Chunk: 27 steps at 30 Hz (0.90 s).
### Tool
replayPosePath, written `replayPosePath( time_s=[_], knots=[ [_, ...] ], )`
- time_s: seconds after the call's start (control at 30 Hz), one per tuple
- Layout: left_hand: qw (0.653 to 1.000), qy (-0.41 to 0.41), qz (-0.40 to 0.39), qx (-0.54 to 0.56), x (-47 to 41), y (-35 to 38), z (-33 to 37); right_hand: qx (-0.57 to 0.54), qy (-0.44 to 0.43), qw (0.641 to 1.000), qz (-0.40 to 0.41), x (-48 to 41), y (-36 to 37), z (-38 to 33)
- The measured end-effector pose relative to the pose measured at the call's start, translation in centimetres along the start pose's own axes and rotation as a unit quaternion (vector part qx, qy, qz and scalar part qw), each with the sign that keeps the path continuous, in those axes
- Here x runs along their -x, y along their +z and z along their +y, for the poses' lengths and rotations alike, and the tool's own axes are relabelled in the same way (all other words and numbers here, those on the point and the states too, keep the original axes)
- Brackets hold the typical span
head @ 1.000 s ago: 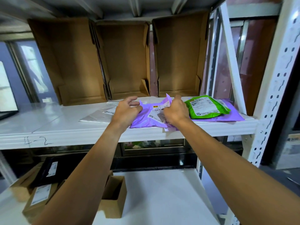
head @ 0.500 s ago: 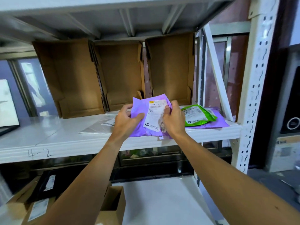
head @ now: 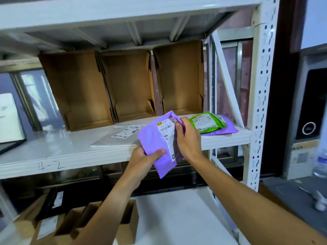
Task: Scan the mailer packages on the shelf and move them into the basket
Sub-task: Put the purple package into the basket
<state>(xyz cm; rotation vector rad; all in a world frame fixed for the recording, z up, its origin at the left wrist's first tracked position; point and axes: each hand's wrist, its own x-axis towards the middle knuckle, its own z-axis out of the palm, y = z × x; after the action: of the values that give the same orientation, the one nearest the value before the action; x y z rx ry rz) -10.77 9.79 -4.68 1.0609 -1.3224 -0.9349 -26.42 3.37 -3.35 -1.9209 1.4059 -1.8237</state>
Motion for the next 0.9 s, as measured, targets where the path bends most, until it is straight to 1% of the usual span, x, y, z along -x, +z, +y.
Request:
replayPosePath(
  time_s=[0.13,0.27,0.33,0.4,0.47,0.53,0.6,0.67,0.77,0.9],
  knots=[
    [0.999,-0.027,0.001,0.025,1.9,0.2,-2.4,-0.022,-0.007,1.0,0.013,1.7,-1.4,-0.3],
    [0.997,-0.067,-0.007,0.041,3.9,0.7,-5.0,-0.02,0.001,1.0,0.002,4.5,-2.5,0.4],
    [0.995,-0.083,-0.01,0.049,4.6,1.0,-6.3,-0.032,0.024,0.999,-0.012,5.8,-3.2,1.2],
    [0.994,-0.097,-0.016,0.056,5.4,1.2,-7.7,-0.062,0.07,0.995,-0.043,7.4,-4.0,1.9],
    [0.991,-0.115,-0.021,0.064,6.3,1.3,-9.2,-0.13,0.141,0.978,-0.087,9.0,-5.0,2.9],
    [0.988,-0.135,-0.028,0.07,7.3,1.6,-10.9,-0.196,0.224,0.946,-0.128,11.1,-6.0,4.0],
    [0.985,-0.153,-0.029,0.078,8.2,1.9,-12.3,-0.231,0.302,0.913,-0.149,13.2,-7.0,5.1],
    [0.981,-0.172,-0.036,0.081,9.2,2.1,-13.6,-0.232,0.351,0.893,-0.161,15.7,-7.5,6.9],
    [0.973,-0.205,-0.059,0.082,10.6,2.4,-15.5,-0.22,0.4,0.87,-0.186,19.9,-8.0,9.9],
    [0.963,-0.245,-0.093,0.069,12.8,3.2,-18.3,-0.223,0.457,0.832,-0.221,25.5,-9.0,12.0]
  ],
)
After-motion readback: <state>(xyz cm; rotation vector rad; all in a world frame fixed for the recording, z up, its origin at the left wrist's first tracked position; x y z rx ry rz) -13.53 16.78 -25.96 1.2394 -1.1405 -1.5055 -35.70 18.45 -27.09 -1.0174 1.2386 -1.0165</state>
